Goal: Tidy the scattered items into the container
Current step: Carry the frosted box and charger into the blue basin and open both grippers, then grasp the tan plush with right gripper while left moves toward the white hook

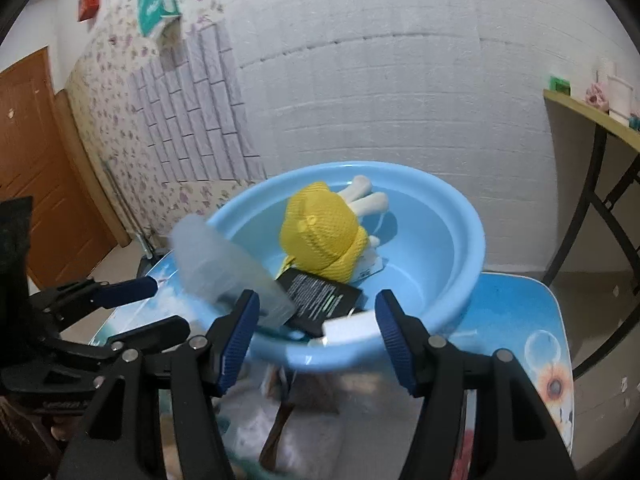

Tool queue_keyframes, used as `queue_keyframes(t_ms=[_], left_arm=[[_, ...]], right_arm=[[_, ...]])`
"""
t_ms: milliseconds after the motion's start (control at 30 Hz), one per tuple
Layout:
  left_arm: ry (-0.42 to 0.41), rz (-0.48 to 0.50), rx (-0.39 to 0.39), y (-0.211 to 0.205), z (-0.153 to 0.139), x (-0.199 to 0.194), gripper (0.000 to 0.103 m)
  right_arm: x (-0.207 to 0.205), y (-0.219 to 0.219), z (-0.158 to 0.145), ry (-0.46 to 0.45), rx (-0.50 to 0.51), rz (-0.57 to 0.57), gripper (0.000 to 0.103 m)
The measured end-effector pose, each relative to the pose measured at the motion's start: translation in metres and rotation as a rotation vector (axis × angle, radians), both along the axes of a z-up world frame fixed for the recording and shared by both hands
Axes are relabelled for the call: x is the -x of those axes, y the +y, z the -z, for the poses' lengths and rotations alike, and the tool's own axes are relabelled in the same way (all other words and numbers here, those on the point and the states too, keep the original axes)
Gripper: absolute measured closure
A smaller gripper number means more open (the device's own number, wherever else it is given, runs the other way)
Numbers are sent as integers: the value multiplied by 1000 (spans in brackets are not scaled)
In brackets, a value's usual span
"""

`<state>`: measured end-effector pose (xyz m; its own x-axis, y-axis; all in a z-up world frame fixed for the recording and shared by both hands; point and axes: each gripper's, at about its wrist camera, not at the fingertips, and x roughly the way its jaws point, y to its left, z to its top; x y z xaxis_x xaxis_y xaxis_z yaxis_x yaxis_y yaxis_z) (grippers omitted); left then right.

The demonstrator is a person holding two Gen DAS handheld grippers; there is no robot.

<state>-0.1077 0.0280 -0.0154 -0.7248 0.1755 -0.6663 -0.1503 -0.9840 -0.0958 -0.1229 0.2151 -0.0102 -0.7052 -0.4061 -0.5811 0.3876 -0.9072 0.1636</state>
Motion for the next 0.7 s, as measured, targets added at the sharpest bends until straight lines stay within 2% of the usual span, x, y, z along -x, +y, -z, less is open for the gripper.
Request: queue_keyframes(t_ms=[67,267,467,600,700], left_arm=[[-7,-14,5,-2,4,-8,33],[-41,-20,-12,-6,11,-26,31],[-42,-7,-19,-12,17,-41,23],[-80,-35,-20,-21,29,-42,23],[-102,-50,-51,-30,36,-46,21]], right_arm=[[-13,1,-2,23,-15,-1,43],[-38,23,8,-31,-7,19,43],[-46,44,20,-77,1,62,43],[-47,48,26,-106,-3,80,43],[-50,49,35,-131,-23,87,42]])
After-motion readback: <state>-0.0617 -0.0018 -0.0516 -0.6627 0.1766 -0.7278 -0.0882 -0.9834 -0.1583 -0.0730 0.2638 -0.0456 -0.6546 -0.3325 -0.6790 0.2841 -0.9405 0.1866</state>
